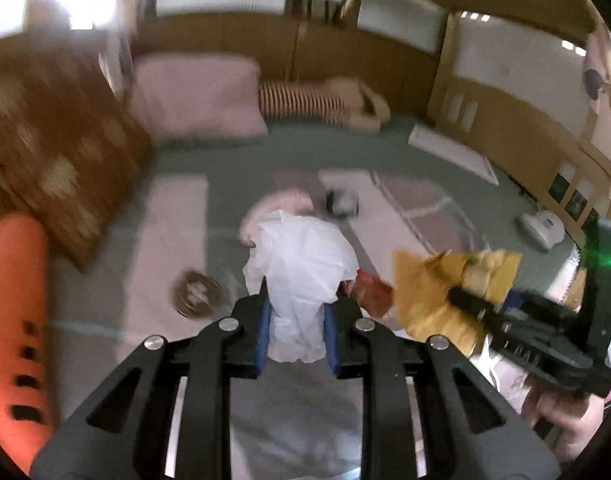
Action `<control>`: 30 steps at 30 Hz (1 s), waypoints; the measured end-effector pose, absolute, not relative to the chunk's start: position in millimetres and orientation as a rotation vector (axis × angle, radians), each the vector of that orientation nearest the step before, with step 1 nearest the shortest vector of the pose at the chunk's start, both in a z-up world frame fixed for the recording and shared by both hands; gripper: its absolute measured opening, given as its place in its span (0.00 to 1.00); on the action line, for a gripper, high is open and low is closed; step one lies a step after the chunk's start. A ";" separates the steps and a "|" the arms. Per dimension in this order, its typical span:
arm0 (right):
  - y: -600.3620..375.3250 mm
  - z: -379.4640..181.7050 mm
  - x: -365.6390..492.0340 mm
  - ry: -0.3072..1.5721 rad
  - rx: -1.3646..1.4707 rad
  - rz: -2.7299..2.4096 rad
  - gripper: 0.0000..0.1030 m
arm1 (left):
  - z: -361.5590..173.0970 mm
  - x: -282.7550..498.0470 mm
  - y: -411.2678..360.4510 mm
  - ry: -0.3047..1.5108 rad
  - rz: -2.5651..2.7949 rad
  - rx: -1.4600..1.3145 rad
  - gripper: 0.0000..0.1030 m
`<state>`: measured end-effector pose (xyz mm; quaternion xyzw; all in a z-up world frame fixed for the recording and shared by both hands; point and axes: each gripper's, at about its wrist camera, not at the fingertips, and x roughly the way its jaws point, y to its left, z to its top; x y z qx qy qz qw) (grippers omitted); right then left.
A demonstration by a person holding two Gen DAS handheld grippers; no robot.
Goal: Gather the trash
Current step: 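Lift the white tissue with the left tool while the right tool lifts the chip bag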
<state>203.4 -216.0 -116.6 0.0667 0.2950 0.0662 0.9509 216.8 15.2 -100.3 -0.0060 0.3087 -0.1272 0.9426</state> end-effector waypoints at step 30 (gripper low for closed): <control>-198.3 -109.2 199.4 0.567 0.049 0.143 0.47 | -133.5 211.6 15.5 0.702 -0.231 0.016 0.26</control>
